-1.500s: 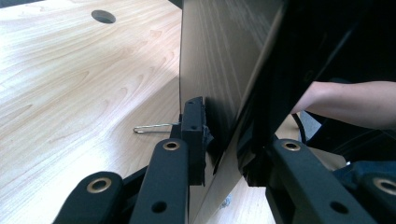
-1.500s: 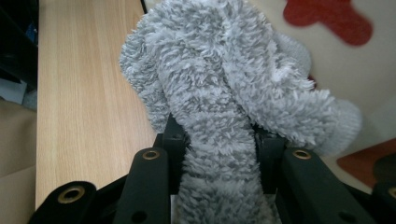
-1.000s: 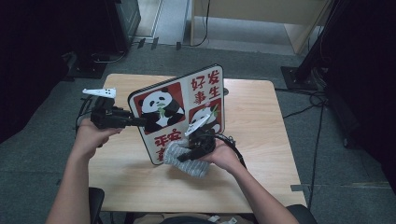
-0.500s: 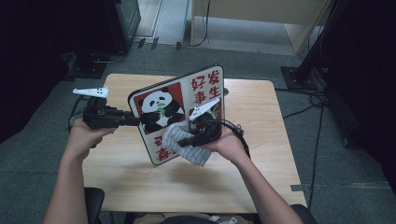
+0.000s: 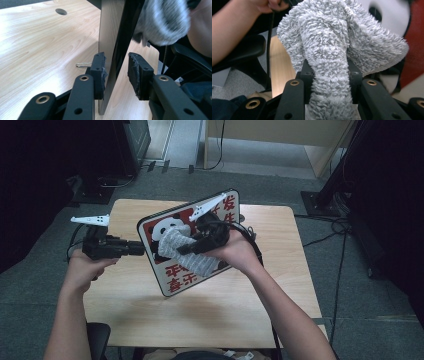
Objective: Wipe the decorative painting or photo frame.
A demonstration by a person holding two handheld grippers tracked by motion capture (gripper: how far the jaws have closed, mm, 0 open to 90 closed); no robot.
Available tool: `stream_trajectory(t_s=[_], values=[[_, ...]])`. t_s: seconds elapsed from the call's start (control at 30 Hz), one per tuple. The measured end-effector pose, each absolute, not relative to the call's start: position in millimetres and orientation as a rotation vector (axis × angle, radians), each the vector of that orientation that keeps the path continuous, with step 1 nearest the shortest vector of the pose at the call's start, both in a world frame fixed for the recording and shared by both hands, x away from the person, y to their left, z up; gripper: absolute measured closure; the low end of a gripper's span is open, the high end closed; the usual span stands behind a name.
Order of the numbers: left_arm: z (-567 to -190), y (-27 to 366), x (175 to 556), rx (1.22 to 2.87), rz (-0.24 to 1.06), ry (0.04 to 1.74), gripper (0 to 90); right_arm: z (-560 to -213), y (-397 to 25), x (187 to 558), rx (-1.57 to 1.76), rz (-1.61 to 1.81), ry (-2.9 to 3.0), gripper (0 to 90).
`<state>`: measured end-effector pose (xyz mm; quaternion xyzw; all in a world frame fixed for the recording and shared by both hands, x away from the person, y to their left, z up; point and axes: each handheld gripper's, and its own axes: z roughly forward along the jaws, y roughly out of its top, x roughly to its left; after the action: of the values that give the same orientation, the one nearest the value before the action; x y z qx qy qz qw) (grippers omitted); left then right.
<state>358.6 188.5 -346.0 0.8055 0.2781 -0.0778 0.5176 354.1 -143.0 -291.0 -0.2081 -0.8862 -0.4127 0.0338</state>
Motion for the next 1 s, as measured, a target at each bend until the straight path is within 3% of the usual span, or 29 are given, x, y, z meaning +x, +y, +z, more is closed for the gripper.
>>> stream_trajectory(t_s=[0.3, 0.6, 1.0], values=[[-350.1, 197.8, 360.3, 1.921, -0.166, 0.704, 74.5, -245.7, -123.8, 357.0, -0.565, -1.298, -2.771, 68.2], [-354.0, 190.2, 373.0, 1.930, -0.180, 0.695, 74.7, -207.9, -102.3, 359.9, -0.513, -1.346, -2.819, 68.0], [-356.1, 182.5, 383.7, 1.933, -0.195, 0.663, 73.7, -231.9, -79.9, 364.6, -0.523, -1.265, -2.849, 67.8]])
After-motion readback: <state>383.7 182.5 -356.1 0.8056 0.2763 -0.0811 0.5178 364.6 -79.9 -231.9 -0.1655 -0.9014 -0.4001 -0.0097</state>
